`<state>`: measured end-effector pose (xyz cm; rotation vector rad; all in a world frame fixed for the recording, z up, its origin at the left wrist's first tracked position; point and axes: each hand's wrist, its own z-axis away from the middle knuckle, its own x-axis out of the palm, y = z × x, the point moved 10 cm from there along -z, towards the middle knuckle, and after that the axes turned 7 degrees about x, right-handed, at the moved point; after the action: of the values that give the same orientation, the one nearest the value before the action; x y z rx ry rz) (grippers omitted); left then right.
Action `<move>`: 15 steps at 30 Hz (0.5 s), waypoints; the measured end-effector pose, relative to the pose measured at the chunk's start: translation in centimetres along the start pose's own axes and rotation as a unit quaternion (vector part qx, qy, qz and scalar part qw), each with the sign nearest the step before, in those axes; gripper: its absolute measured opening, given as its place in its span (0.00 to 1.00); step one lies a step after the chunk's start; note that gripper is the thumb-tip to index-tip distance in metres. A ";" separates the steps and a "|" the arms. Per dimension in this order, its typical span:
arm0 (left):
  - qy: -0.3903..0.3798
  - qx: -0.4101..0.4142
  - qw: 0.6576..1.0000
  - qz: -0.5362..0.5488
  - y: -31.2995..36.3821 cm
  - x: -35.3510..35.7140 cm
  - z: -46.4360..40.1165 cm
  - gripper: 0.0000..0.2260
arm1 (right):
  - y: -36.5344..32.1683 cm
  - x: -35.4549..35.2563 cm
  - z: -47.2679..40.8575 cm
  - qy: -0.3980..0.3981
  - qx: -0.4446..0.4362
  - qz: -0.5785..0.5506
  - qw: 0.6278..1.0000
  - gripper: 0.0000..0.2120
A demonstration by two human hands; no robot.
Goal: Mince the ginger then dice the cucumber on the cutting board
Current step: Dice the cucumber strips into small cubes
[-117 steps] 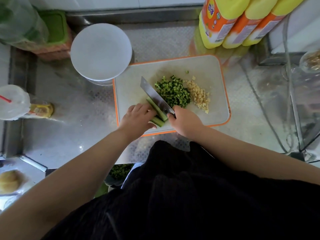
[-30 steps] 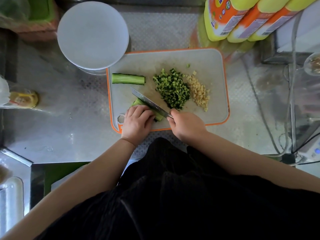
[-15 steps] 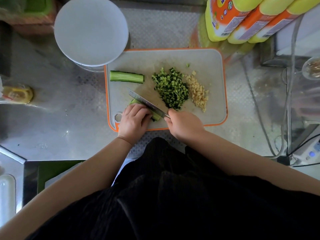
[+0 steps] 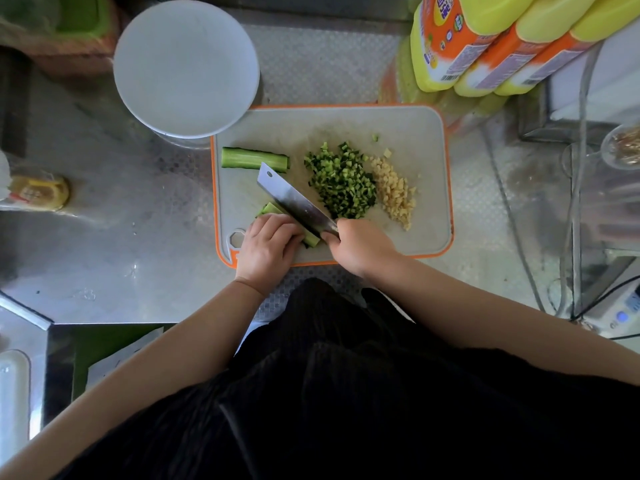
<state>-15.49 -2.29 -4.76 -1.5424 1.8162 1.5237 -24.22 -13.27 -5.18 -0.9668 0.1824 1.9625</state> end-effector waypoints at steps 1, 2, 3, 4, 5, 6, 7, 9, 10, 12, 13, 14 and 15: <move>0.002 0.001 1.000 -0.002 0.0 0.0 0.1 0.03 | 0.2 -0.2 0.0 0.002 0.004 -0.014 1.000 0.15; 0.005 0.002 1.000 -0.006 0.1 0.0 0.1 0.03 | 0.3 -0.4 0.0 0.005 0.005 -0.020 1.000 0.16; 0.008 0.002 1.000 -0.011 0.1 0.0 0.2 0.03 | 0.3 -0.5 0.1 0.010 0.005 -0.018 1.000 0.16; 0.010 0.001 1.000 -0.020 0.0 0.0 0.3 0.04 | 0.3 -0.6 0.3 0.016 0.004 -0.012 1.000 0.16; 0.013 -0.003 0.999 -0.033 0.0 -0.1 0.3 0.04 | 0.1 -0.6 0.6 0.022 0.000 -0.003 1.000 0.16; 0.016 -0.009 0.999 -0.048 -0.1 -0.2 0.4 0.04 | -0.1 -0.7 1.0 0.027 -0.008 0.008 1.000 0.16; 0.020 -0.014 0.998 -0.059 -0.1 -0.3 0.4 0.05 | -0.3 -0.8 1.3 0.032 -0.018 0.017 0.999 0.16; 0.024 -0.018 0.998 -0.063 0.0 -0.5 0.3 0.05 | -0.7 -0.9 1.8 0.041 -0.036 0.027 0.998 0.15; 0.026 -0.018 0.998 -0.060 0.0 -0.6 0.3 0.05 | -0.9 -1.0 1.9 0.044 -0.041 0.029 0.998 0.15; 0.026 -0.023 0.998 -0.054 -0.1 -0.6 0.2 0.05 | -1.1 -1.1 2.0 0.044 -0.042 0.034 0.998 0.14; 0.026 -0.026 0.998 -0.049 -0.1 -0.6 0.2 0.05 | -1.1 -1.1 2.0 0.042 -0.040 0.040 0.998 0.14; 0.025 -0.028 0.998 -0.043 -0.2 -0.5 0.2 0.05 | -1.2 -1.0 1.9 0.039 -0.038 0.046 0.997 0.14; 0.023 -0.031 0.999 -0.036 -0.3 -0.5 0.1 0.05 | -1.3 -1.0 1.8 0.036 -0.037 0.052 0.997 0.14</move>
<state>-15.14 -1.91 -4.60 -1.6661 1.7327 1.5354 -23.97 -12.35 -2.91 -1.0964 0.2067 2.0433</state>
